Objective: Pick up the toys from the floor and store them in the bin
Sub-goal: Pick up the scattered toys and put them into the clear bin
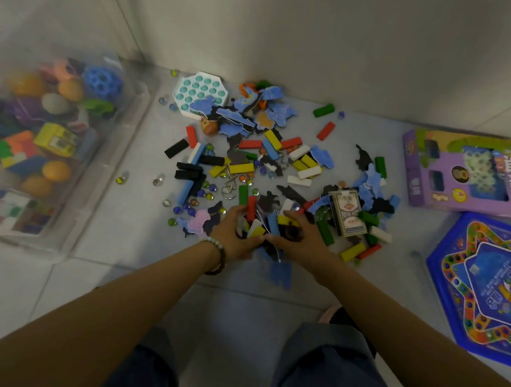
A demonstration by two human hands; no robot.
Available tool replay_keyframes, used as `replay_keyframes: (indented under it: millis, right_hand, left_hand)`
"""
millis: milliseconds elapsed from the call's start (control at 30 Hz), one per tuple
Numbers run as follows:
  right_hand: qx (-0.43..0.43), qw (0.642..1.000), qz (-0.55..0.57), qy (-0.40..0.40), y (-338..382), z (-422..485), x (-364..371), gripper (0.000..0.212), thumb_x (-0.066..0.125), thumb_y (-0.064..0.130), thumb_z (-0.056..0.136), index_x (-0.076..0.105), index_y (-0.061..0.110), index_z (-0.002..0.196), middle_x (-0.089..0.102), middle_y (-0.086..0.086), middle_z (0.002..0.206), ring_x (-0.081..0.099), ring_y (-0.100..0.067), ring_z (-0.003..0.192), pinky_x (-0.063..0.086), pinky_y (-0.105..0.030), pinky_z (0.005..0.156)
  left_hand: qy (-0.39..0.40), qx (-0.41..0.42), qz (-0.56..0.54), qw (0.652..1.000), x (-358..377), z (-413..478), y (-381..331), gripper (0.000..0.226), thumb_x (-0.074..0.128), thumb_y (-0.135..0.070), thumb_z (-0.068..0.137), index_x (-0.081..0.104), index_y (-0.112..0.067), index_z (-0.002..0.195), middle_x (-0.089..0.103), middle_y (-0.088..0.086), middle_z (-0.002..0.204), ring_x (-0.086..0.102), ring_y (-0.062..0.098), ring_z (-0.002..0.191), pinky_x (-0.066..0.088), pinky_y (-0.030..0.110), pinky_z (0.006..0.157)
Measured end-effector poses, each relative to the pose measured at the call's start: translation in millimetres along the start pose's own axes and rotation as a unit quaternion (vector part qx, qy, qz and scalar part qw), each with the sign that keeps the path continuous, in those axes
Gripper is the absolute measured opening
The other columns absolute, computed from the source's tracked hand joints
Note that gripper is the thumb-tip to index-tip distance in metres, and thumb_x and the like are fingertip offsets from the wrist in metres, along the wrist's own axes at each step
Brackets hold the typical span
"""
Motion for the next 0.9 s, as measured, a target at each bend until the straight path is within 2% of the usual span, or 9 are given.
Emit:
replay_keyframes:
  millis: [67,133,300,367,467,567,667,767,900]
  right_hand:
    - [-0.015,0.999,0.033,0.000,6,3,6,0.053,0.072,0.028,0.079,0.045,0.027,0.125,0.041,-0.005,0.133,0.051,-0.013,0.103,0.052,-0.022,0.084]
    - [-0.023,0.997,0.070,0.003,11,6,9,0.042,0.070,0.024,0.081,0.047,0.028,0.115,0.048,-0.006,0.127,0.056,-0.007,0.096,0.054,-0.016,0.074]
    - [-0.011,0.994,0.106,0.013,10,12,7,0.039,0.070,0.018,0.081,0.052,0.023,0.115,0.051,-0.012,0.124,0.058,-0.025,0.109,0.053,-0.040,0.092]
    - [-0.007,0.992,0.124,0.024,10,12,6,0.038,0.069,0.016,0.082,0.053,0.020,0.116,0.054,-0.013,0.123,0.059,-0.027,0.110,0.052,-0.042,0.093]
    - [0.017,0.986,0.160,0.037,9,12,5,0.037,0.065,0.018,0.086,0.053,0.019,0.121,0.055,-0.014,0.125,0.060,-0.027,0.109,0.055,-0.038,0.088]
    - [0.031,0.974,0.220,0.052,14,9,4,0.025,0.061,0.021,0.088,0.057,0.031,0.111,0.065,-0.008,0.111,0.070,-0.019,0.091,0.059,-0.029,0.067]
    - [0.020,0.969,0.237,0.059,23,8,1,0.033,0.059,0.022,0.089,0.055,0.025,0.122,0.067,-0.006,0.108,0.070,-0.021,0.092,0.059,-0.034,0.072]
    - [-0.016,0.968,0.248,0.045,39,8,-3,0.028,0.059,0.020,0.089,0.059,0.028,0.117,0.069,0.000,0.107,0.070,-0.015,0.092,0.057,-0.024,0.066]
    - [-0.061,0.968,0.239,0.033,86,3,-3,0.026,0.061,0.025,0.087,0.061,0.039,0.110,0.068,0.004,0.111,0.068,-0.011,0.096,0.055,-0.020,0.066]
  left_hand:
    - [0.024,-0.038,-0.081,0.996,3,2,0,0.058,0.070,-0.020,0.080,0.039,-0.018,0.129,0.053,0.007,0.114,0.057,0.011,0.078,0.052,0.015,0.046]
    - [0.034,-0.050,-0.106,0.992,4,6,-1,0.051,0.068,-0.022,0.082,0.043,-0.016,0.126,0.058,0.004,0.105,0.058,0.008,0.073,0.053,0.016,0.046]
    - [0.069,-0.058,-0.132,0.987,1,11,-3,0.052,0.066,-0.022,0.084,0.042,-0.019,0.131,0.061,0.016,0.108,0.064,0.021,0.072,0.058,0.024,0.055]
    - [0.079,-0.048,-0.141,0.986,3,10,-4,0.053,0.065,-0.019,0.085,0.040,-0.021,0.132,0.059,0.013,0.105,0.064,0.019,0.072,0.058,0.024,0.053]
    - [0.077,-0.015,-0.136,0.988,5,11,-10,0.049,0.062,-0.019,0.087,0.041,-0.023,0.131,0.058,-0.001,0.096,0.064,0.005,0.067,0.053,0.015,0.049]
    - [0.077,-0.008,-0.136,0.988,3,12,-18,0.040,0.062,-0.023,0.087,0.048,-0.023,0.124,0.058,0.008,0.113,0.065,0.013,0.082,0.057,0.022,0.060]
    - [0.073,-0.006,-0.188,0.979,-2,12,-27,0.041,0.063,-0.020,0.086,0.050,-0.024,0.124,0.055,0.010,0.119,0.065,0.012,0.078,0.055,0.019,0.052]
    - [0.062,0.023,-0.190,0.980,-12,10,-42,0.042,0.063,-0.023,0.085,0.049,-0.027,0.124,0.054,0.001,0.114,0.067,0.006,0.071,0.051,0.013,0.048]
    - [0.044,0.051,-0.192,0.979,-49,4,-70,0.043,0.065,-0.026,0.083,0.048,-0.030,0.123,0.044,0.000,0.126,0.061,0.020,0.098,0.055,0.018,0.053]
Point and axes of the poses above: each hand's wrist, its own z-axis towards the middle knuckle, its own x-axis out of the palm, y = z × x, the point moved 3 cm from there along z, towards the middle knuckle
